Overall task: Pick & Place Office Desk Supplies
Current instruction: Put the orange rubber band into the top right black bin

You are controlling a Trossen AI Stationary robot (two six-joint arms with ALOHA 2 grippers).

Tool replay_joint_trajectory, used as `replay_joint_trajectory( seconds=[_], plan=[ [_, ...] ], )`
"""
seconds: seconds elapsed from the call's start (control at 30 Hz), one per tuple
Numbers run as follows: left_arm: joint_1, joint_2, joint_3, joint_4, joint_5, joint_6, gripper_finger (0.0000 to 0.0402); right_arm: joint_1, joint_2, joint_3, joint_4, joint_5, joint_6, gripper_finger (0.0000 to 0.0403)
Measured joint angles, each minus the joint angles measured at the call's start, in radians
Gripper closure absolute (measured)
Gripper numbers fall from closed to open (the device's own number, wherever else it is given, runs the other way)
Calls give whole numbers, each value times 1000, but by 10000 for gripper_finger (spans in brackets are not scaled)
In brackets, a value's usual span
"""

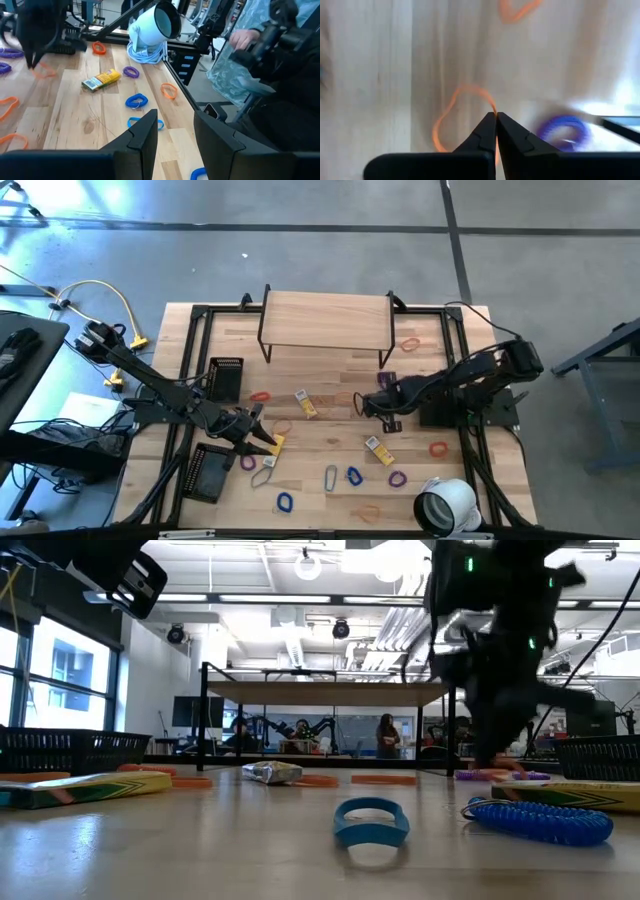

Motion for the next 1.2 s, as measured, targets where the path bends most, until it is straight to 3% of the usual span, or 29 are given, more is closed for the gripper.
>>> replay_joint_trajectory(
  seconds=[0.3, 0.63, 0.9, 1.1, 1.2],
  plan=[
    [0, 0, 0, 0, -1, 17, 278, 147, -103, 196, -462, 142, 293, 400],
    [0, 0, 0, -1, -1, 17, 278, 174, -270, 186, -852, 70, 776, 400],
    [0, 0, 0, -10, 2, 17, 278, 96, -443, 32, -861, -83, 1029, 400],
    [0, 0, 0, -10, 2, 18, 278, 26, -507, -125, -731, -204, 1003, 400],
    [0, 0, 0, -10, 2, 18, 278, 4, -505, -130, -623, -201, 938, 400]
  ],
)
